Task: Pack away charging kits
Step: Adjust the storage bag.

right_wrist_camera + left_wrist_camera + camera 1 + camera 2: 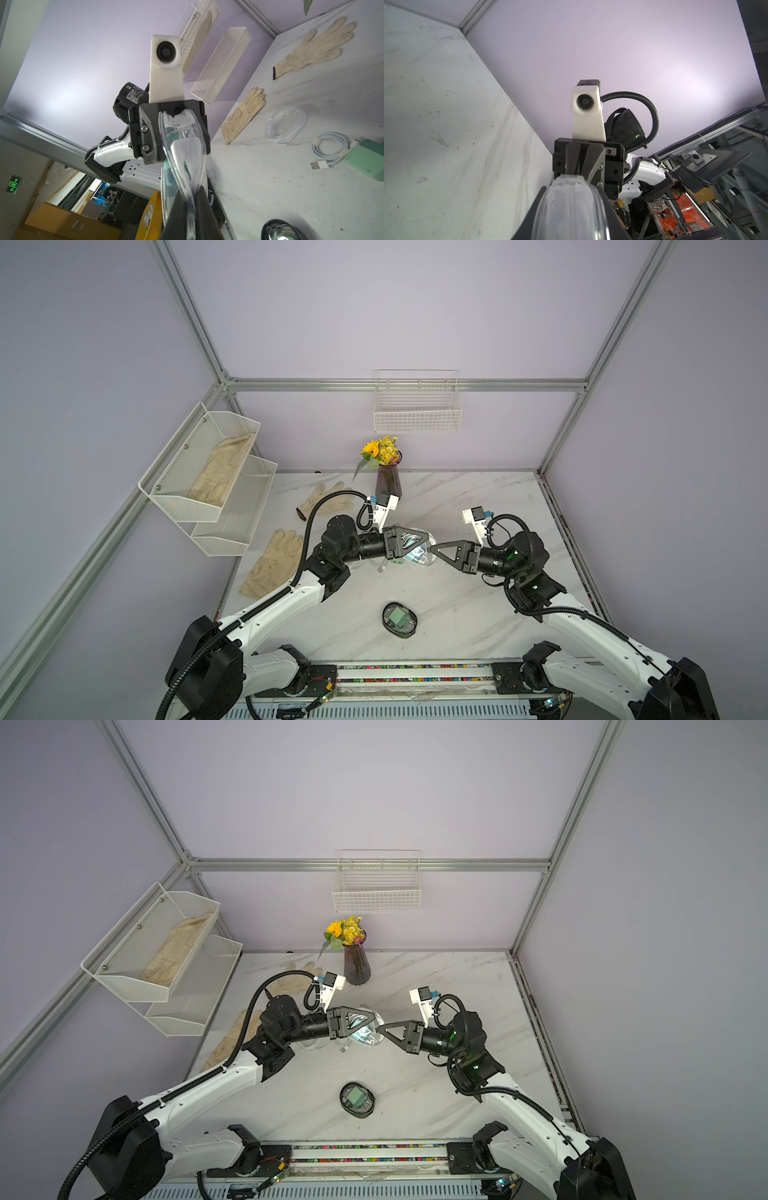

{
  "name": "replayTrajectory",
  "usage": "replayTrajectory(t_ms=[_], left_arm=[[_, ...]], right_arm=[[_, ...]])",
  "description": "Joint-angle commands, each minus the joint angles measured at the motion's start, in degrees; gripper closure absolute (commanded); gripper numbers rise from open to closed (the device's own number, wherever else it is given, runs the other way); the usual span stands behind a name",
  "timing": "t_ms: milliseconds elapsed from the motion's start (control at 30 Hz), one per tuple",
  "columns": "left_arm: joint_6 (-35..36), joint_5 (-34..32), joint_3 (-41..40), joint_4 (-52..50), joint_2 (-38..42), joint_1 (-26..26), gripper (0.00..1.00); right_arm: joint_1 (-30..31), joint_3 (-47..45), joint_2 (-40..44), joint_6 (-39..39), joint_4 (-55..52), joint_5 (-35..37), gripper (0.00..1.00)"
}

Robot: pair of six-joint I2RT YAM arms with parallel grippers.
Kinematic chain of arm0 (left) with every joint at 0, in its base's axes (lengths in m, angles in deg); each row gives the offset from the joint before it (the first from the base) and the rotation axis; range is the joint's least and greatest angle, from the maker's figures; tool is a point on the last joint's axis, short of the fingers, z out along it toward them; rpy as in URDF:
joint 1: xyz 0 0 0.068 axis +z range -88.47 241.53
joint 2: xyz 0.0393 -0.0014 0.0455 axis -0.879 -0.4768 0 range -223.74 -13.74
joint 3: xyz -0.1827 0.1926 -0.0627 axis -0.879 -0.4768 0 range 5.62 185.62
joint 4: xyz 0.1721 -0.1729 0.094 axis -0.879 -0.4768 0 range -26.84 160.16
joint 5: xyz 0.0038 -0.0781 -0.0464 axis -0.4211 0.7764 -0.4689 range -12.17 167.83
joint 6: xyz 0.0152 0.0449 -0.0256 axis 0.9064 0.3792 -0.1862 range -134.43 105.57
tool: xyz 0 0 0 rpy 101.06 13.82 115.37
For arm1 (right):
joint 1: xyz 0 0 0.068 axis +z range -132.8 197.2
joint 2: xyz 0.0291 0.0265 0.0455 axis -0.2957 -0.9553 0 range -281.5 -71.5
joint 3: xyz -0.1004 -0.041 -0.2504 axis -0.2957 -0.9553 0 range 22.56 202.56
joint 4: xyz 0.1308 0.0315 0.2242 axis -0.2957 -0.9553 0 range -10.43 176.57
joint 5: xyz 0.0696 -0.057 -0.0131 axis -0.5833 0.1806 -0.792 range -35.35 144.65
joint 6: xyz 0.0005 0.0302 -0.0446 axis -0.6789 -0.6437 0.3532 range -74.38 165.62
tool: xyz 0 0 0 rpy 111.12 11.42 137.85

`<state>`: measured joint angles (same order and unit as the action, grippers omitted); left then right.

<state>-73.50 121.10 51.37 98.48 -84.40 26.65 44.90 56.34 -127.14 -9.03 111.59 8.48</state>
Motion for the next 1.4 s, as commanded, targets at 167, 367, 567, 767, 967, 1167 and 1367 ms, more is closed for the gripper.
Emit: replayTrajectory(t_ms=[167, 367, 567, 767, 967, 1167, 1367], left_arm=[[-7.20, 3.63, 0.94, 5.93, -1.41, 1.22, 0.76], [-16.65, 9.85, -0.21, 12.94, -2.34, 6.64, 0.71], [-23.35, 17.34, 0.42, 19.02, -5.39, 8.70, 0.69], [-25.75, 21.46, 1.34, 22.57, -5.91, 8.68, 0.69], [-26.91, 22.85, 1.94, 22.40, -6.43, 8.68, 0.69], [-27.72, 23.00, 2.19, 22.74, -6.03, 8.68, 0.68], [-28.19, 23.27, 2.08, 23.10, -5.22, 8.68, 0.68]], right_arm=[[-0.02, 11.57, 3.16, 12.17, -17.05, 1.37, 0.46], [0.00, 23.97, 2.39, 31.57, -42.54, 11.34, 0.50], [1.13, 27.43, 2.93, 40.04, -47.88, 16.30, 0.57], [5.69, 29.07, 1.08, 47.32, -51.23, 22.69, 0.57], [10.29, 27.52, 0.78, 49.96, -49.38, 24.02, 0.55], [10.88, 27.11, -0.04, 51.91, -48.76, 25.75, 0.60], [10.87, 27.44, 0.11, 53.16, -50.86, 26.80, 0.64]])
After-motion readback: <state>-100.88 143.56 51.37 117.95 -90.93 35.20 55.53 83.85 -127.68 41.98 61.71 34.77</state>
